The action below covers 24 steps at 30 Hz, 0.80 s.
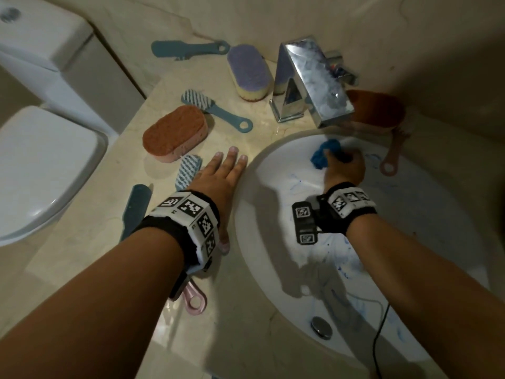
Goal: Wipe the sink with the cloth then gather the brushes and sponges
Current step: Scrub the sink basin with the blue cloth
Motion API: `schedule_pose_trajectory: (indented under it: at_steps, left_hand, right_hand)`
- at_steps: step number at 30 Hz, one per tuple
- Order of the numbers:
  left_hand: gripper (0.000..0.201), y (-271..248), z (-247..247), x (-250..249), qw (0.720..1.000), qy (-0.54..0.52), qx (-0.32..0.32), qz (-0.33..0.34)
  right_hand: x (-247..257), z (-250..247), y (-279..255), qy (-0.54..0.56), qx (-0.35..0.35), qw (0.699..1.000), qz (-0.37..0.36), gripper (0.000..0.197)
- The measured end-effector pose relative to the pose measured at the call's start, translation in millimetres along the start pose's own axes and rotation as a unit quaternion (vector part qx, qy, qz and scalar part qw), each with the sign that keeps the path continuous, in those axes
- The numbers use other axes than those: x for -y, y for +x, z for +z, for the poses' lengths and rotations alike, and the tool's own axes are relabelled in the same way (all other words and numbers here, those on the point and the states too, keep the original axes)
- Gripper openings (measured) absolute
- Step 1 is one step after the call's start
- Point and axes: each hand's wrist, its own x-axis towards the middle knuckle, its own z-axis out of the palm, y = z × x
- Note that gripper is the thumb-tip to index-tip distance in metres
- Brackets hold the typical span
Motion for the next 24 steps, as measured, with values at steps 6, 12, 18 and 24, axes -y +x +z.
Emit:
schedule_pose_trajectory:
  at_steps: [6,12,18,24]
  left_hand:
    - [0.171,0,0,0,1.000,0.003,0.005,-0.001]
    - [0.169,-3,-3,-1,1.000,-0.004,0.013,-0.002]
    - [0.169,-2,-2,-2,1.000,-0.001,0.013,-0.005]
    - [0.167,-5,-5,-4,1.000,-0.012,0.017,-0.010]
  right_hand:
    - [-4,10,-4,-0.014,-0.011,1.000,-0.026,0.018]
    - [-11,-4,7,-0.008,-0.028,0.999,-0.011,0.031]
    - [0,-5,8,0.013,-0.019,0.999,0.024,0.037]
    - [-7,9,-2,0.029,0.043,0.998,-0.023,0.025]
